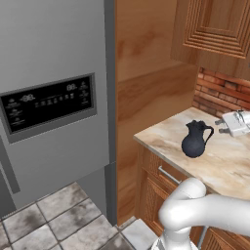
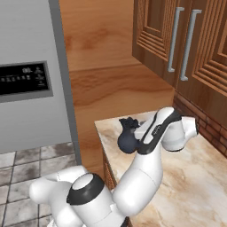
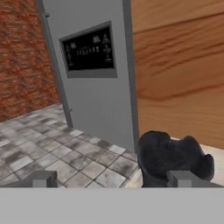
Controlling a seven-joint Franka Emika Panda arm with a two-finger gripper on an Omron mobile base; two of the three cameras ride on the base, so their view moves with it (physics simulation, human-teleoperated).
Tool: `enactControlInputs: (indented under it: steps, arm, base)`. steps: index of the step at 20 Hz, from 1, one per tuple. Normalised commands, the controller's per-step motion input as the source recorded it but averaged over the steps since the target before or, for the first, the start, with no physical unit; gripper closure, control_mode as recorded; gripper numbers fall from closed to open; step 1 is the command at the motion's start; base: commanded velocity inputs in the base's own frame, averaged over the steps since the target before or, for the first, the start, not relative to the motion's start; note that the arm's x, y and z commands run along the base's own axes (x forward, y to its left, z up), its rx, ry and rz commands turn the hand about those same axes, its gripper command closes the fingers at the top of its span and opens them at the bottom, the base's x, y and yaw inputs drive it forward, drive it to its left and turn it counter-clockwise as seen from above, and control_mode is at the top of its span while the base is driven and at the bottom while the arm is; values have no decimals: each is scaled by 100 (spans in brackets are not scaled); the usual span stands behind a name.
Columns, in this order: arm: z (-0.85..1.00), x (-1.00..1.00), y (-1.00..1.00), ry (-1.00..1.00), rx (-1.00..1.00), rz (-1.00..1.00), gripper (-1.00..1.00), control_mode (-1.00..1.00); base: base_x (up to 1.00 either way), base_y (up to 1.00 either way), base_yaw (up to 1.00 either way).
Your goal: Move the mustard and eggplant from the second highest shelf to the top shelf to make space. Then, place the pitcher from the counter on the cleared second highest shelf.
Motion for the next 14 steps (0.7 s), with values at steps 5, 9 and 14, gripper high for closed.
enactControlInputs:
  steps: [5,9,14]
  arm:
    - [0,0,4,0,-2,0,-100,-100]
    - [0,1,16,4,-3,0,-100,-100]
    - [-5,8,20,2,-5,0,-100,-100]
  base:
    - [0,0,0]
    - [0,0,0]
    - [0,0,0]
